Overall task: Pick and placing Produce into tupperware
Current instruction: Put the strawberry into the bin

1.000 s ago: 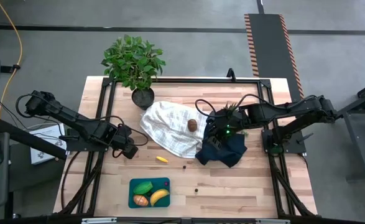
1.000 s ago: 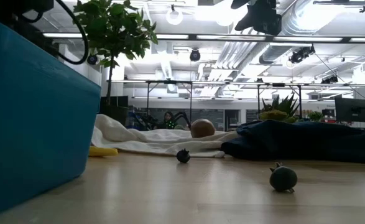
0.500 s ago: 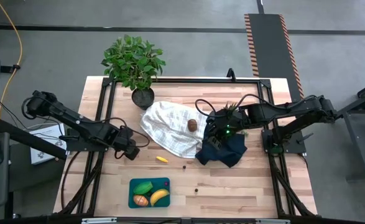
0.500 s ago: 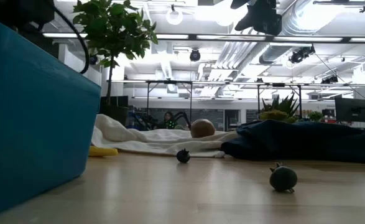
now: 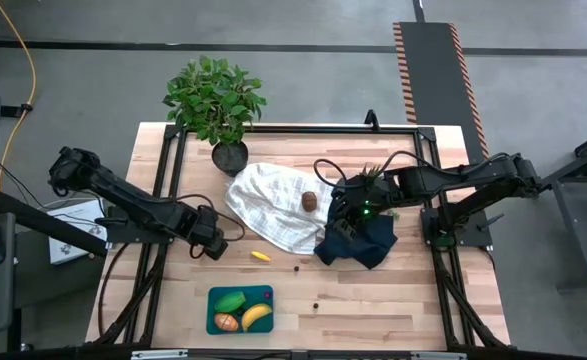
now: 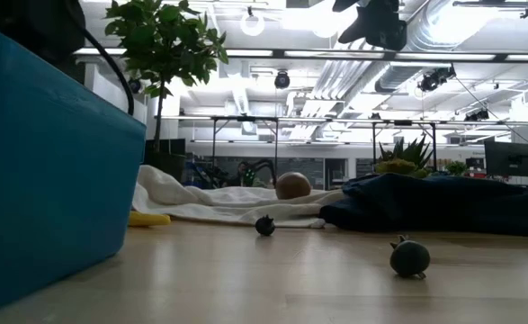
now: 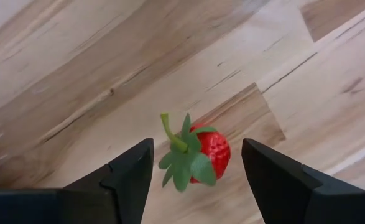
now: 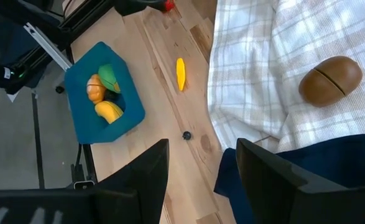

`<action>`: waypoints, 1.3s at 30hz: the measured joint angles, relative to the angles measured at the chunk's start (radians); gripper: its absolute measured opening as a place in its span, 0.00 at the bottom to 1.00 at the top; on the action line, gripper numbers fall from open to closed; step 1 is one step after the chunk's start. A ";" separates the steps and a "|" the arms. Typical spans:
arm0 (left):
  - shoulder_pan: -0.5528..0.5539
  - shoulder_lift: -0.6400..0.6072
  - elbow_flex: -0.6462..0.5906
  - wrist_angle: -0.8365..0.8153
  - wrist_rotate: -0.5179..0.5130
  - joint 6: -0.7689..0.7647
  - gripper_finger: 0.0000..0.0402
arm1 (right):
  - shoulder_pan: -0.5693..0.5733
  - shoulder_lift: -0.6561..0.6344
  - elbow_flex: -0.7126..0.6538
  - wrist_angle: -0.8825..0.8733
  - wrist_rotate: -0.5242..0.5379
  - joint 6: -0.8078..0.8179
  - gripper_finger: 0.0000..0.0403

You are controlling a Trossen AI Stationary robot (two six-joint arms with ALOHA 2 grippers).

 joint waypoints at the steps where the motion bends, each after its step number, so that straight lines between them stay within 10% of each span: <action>1: 0.000 0.009 0.000 0.002 0.000 0.000 0.57 | 0.000 0.000 0.000 0.001 0.000 0.000 0.44; 23: 0.000 0.064 0.002 0.017 0.012 0.009 0.31 | 0.000 0.000 0.000 0.003 0.000 -0.019 0.44; 39: 0.000 0.064 0.001 0.021 0.021 0.010 0.32 | 0.000 0.000 0.000 0.003 0.000 -0.028 0.44</action>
